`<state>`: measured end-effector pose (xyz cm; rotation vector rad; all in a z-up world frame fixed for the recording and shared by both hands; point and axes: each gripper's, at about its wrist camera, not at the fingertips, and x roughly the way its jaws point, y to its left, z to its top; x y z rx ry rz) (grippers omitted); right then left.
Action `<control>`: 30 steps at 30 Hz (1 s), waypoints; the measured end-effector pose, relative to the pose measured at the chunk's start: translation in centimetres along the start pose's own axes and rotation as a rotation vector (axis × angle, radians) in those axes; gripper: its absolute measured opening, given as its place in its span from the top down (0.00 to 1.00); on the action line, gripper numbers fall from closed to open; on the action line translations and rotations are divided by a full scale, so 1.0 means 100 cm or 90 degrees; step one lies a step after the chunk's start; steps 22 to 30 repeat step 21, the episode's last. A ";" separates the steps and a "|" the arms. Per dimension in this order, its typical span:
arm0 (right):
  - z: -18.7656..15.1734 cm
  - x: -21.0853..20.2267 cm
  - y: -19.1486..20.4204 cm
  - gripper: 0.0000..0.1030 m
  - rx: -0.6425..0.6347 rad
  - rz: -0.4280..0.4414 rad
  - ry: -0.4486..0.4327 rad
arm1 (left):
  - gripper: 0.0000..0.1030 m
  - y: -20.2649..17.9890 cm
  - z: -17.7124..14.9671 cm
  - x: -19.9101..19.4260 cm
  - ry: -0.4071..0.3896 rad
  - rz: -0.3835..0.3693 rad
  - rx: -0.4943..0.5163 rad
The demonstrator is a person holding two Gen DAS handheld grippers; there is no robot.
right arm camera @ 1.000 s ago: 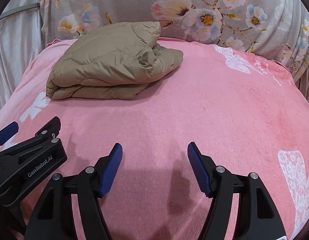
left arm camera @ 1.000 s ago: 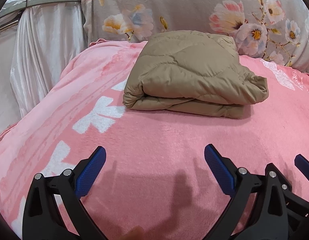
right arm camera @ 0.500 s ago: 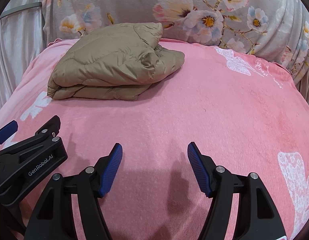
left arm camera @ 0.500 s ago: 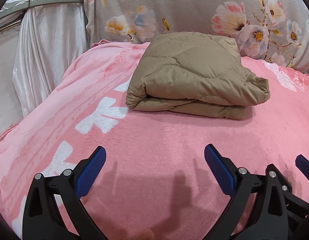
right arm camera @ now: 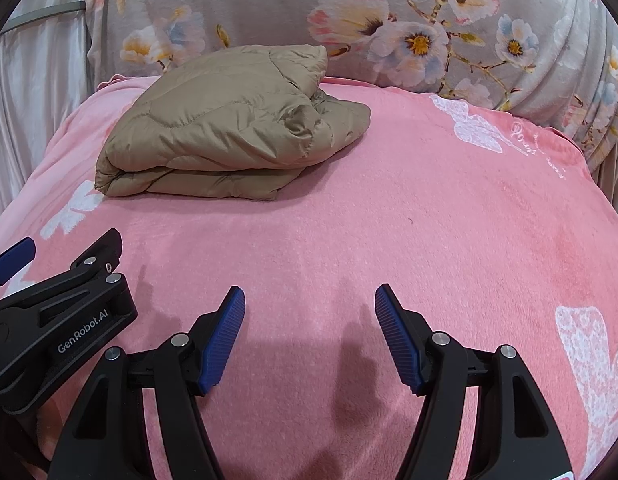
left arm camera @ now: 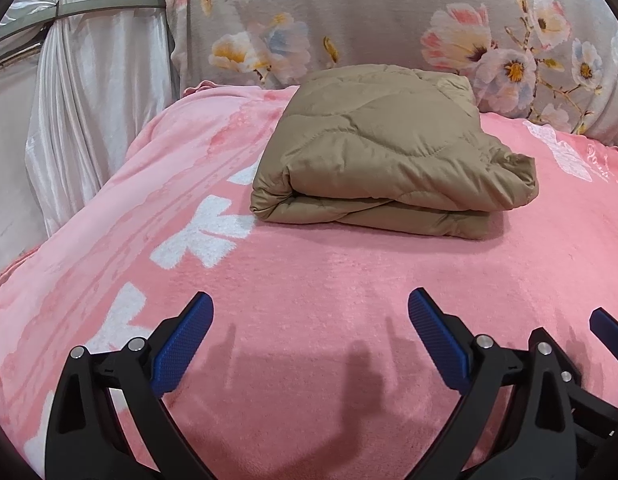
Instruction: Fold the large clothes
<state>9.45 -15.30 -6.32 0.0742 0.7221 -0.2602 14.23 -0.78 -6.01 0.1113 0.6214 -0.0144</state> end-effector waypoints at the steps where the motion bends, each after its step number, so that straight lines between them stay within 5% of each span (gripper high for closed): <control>1: 0.000 0.000 0.000 0.36 0.000 0.000 0.000 | 0.07 0.000 0.000 0.000 0.000 -0.002 0.000; 30: 0.000 0.000 0.000 0.36 -0.001 0.000 0.000 | 0.10 -0.006 0.000 -0.002 -0.005 -0.002 0.007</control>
